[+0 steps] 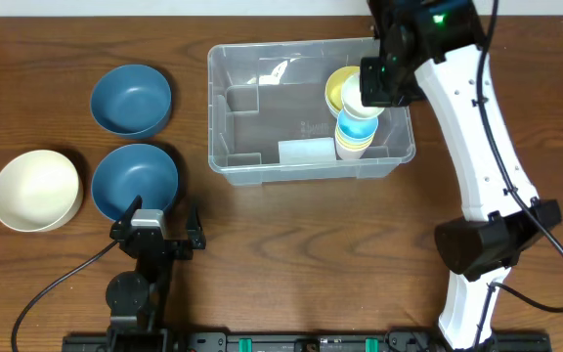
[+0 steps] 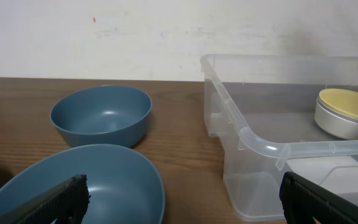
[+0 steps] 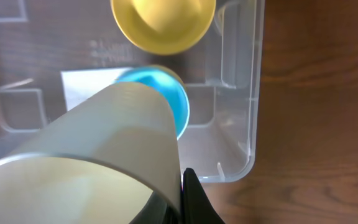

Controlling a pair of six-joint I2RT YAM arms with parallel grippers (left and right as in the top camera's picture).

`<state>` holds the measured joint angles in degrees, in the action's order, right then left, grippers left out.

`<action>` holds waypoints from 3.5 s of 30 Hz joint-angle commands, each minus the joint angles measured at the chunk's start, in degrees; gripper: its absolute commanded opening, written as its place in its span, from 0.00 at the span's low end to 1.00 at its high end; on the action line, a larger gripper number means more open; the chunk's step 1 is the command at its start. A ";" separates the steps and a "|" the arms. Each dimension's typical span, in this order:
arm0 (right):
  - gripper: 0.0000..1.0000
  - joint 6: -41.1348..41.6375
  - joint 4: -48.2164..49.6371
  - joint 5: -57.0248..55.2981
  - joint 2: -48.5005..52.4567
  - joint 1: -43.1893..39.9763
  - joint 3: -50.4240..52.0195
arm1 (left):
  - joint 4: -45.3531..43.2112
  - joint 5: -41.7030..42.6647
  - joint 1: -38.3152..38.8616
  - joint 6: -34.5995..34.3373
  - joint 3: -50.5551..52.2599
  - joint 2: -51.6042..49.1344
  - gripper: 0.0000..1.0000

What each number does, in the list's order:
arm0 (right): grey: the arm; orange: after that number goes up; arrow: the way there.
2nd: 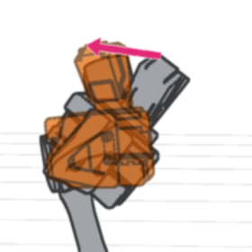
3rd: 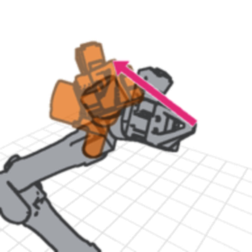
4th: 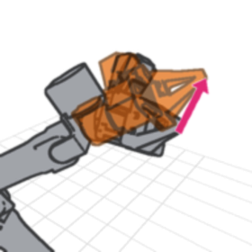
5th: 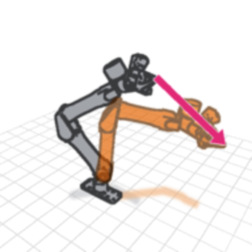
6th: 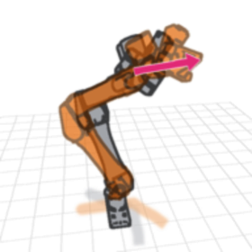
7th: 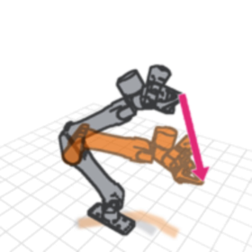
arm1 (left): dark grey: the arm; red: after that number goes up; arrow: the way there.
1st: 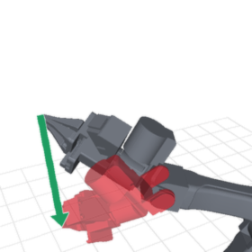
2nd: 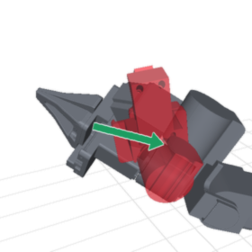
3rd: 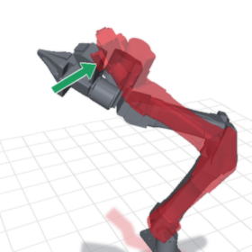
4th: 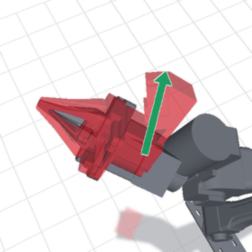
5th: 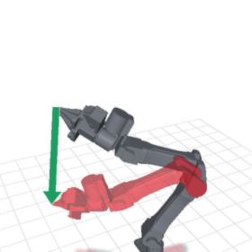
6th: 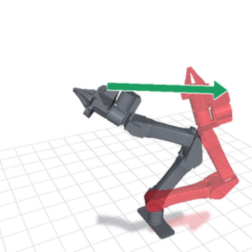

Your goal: Pack container

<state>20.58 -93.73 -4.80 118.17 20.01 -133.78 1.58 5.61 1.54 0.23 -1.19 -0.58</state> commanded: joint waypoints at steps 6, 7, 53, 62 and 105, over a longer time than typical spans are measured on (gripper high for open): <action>0.01 1.05 2.91 -0.79 -0.39 -0.07 5.62 | 2.01 0.83 -0.28 0.74 0.96 0.35 0.98; 0.01 1.05 3.48 -0.79 -0.39 -0.07 6.21 | 2.01 0.85 -0.28 0.74 0.96 0.35 0.98; 0.99 2.67 3.17 0.76 -0.44 -22.16 -5.46 | 2.01 0.83 -0.28 0.74 0.96 0.35 0.98; 0.99 5.55 3.56 0.72 -0.42 -36.39 -5.22 | 2.01 0.83 -0.28 0.74 0.96 0.35 0.98; 0.99 5.55 3.56 0.72 -0.42 -43.54 -5.22 | 44.63 4.39 -0.24 -0.52 -55.45 -36.52 0.98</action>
<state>25.26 -90.15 -3.64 118.34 -23.20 -138.26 41.36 10.50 1.54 -0.21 -48.16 -29.21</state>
